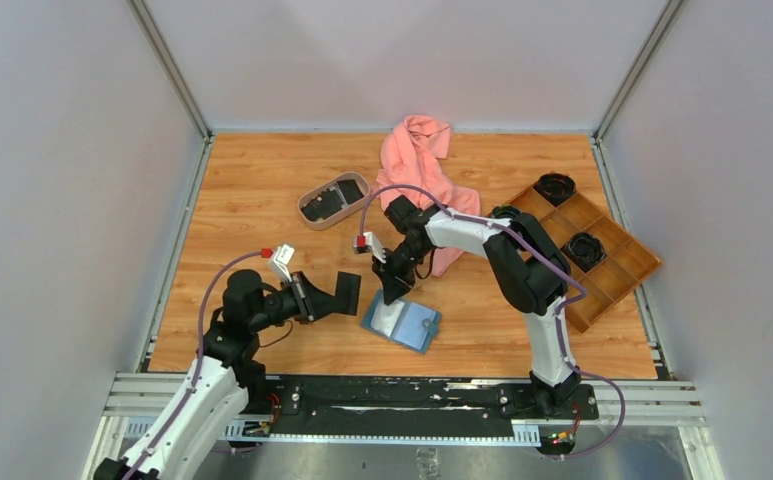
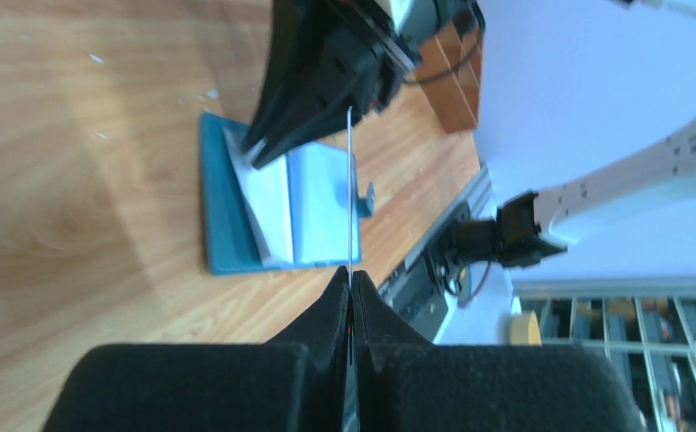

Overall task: Put the credit cards into the card holder
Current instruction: Insert the credit card into the card holder.

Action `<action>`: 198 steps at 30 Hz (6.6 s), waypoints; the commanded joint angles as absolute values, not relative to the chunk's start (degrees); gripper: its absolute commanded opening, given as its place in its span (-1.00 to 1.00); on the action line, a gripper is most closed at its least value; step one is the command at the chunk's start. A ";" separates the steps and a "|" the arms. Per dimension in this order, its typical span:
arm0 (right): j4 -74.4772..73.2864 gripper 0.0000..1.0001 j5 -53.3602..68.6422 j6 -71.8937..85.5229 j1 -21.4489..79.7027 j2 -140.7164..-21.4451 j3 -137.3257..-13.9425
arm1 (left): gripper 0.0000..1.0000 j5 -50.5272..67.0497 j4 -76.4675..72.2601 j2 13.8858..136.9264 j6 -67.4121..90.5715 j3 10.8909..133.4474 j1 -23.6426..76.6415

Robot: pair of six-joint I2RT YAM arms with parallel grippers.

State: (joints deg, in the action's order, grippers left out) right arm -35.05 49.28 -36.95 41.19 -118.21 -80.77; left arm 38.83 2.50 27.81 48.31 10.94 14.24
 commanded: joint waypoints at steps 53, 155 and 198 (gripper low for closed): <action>-41.17 -0.49 50.76 -39.59 41.70 -113.01 -80.69 | -1.00 30.20 -22.86 69.85 45.58 13.68 40.27; -45.37 -0.51 53.73 -42.17 28.45 -109.67 -76.68 | -1.00 50.62 -14.26 94.13 33.60 31.97 34.74; -37.77 -0.56 42.19 -99.96 40.37 -89.02 -45.51 | -1.00 42.41 -9.16 92.67 39.66 39.45 35.02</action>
State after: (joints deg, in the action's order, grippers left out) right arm -35.66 43.68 -98.85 38.81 -87.81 -45.95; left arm 43.97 -4.75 94.63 35.53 40.84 34.39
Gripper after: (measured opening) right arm 0.227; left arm 0.007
